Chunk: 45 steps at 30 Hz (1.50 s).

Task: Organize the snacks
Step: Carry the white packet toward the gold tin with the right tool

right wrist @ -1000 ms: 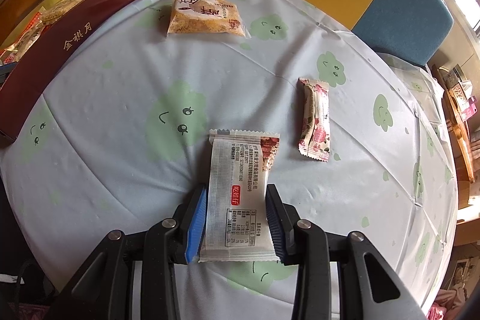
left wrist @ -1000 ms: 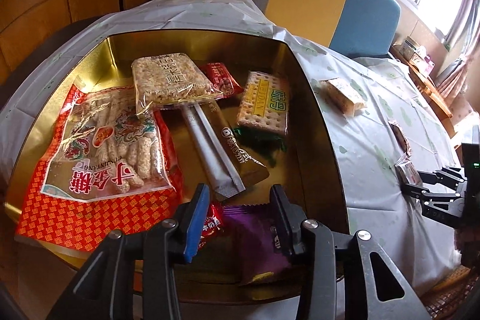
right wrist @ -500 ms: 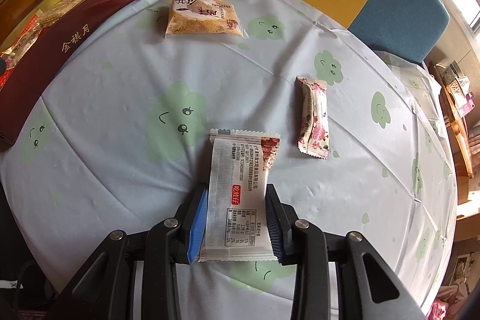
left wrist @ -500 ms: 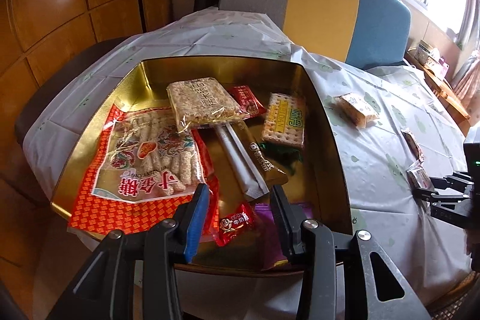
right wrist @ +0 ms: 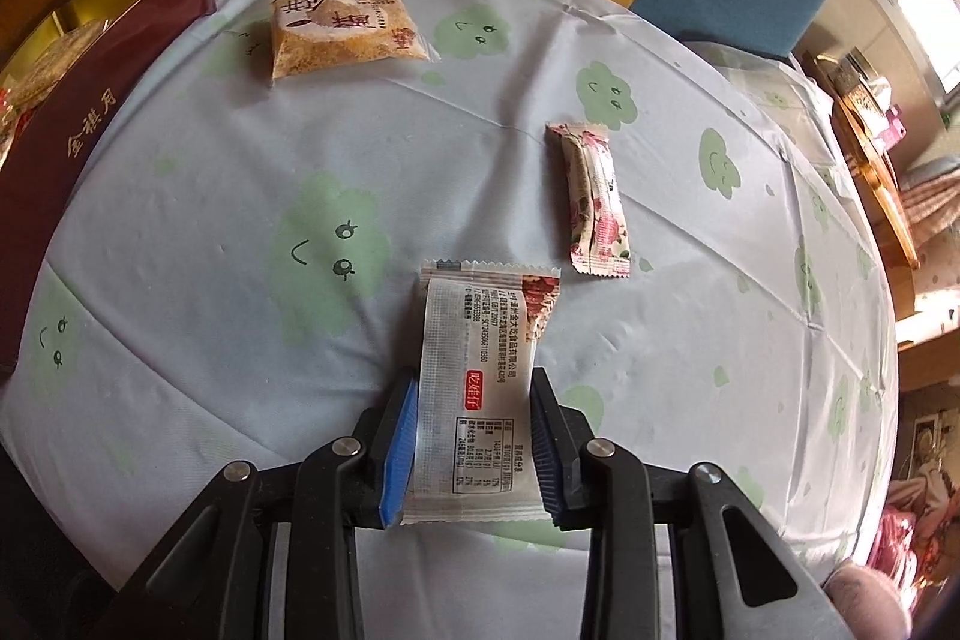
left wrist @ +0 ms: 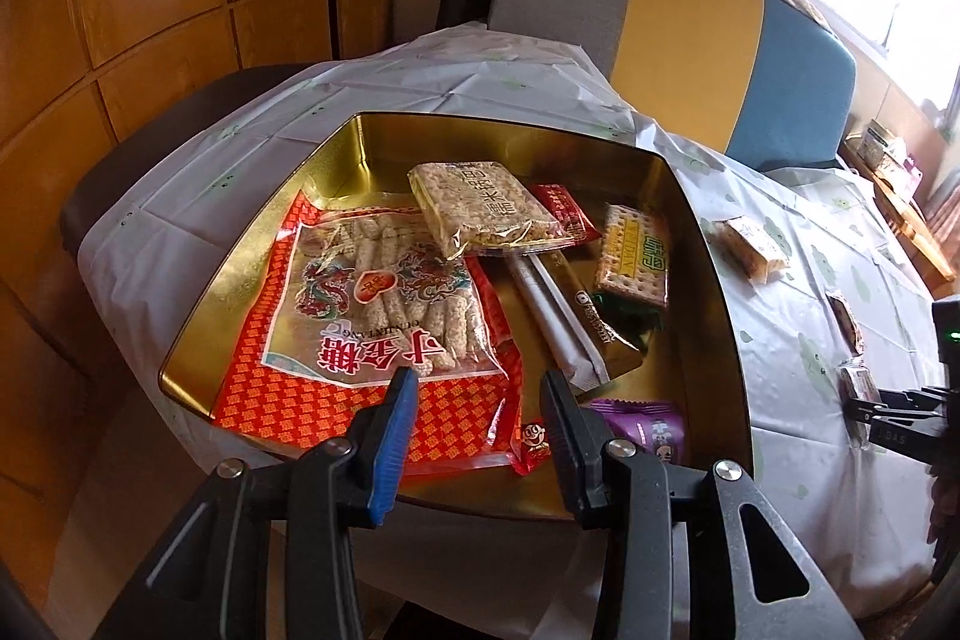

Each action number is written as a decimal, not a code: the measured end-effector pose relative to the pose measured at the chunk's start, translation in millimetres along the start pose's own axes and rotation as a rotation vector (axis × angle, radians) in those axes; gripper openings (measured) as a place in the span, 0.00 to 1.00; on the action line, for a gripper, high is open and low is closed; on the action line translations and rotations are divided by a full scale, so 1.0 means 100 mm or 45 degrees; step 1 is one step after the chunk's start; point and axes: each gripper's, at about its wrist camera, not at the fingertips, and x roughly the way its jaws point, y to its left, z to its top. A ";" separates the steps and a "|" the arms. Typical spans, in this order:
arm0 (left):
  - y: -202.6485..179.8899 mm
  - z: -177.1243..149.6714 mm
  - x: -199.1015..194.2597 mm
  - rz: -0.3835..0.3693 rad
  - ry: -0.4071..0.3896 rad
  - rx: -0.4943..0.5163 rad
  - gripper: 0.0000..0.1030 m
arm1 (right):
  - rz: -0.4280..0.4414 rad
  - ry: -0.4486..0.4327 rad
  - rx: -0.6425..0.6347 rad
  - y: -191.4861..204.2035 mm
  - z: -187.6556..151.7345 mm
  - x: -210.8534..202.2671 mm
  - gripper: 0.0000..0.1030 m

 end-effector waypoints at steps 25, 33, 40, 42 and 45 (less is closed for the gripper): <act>0.17 0.01 0.07 0.050 -0.007 -0.043 0.41 | 0.187 -0.108 0.278 0.16 -0.25 -0.11 0.34; -0.01 0.01 0.09 0.075 -0.011 0.035 0.41 | 0.251 -0.230 0.319 0.11 -0.40 -0.10 0.35; -0.20 0.01 0.03 0.038 -0.041 0.114 0.41 | 0.227 -0.265 0.320 0.16 -0.45 -0.12 0.35; -0.21 0.00 0.02 0.026 -0.047 0.127 0.41 | 0.237 -0.249 0.347 0.14 -0.43 -0.12 0.35; -0.16 -0.01 0.00 0.002 -0.056 0.126 0.41 | 0.256 -0.220 0.397 0.09 -0.38 -0.11 0.33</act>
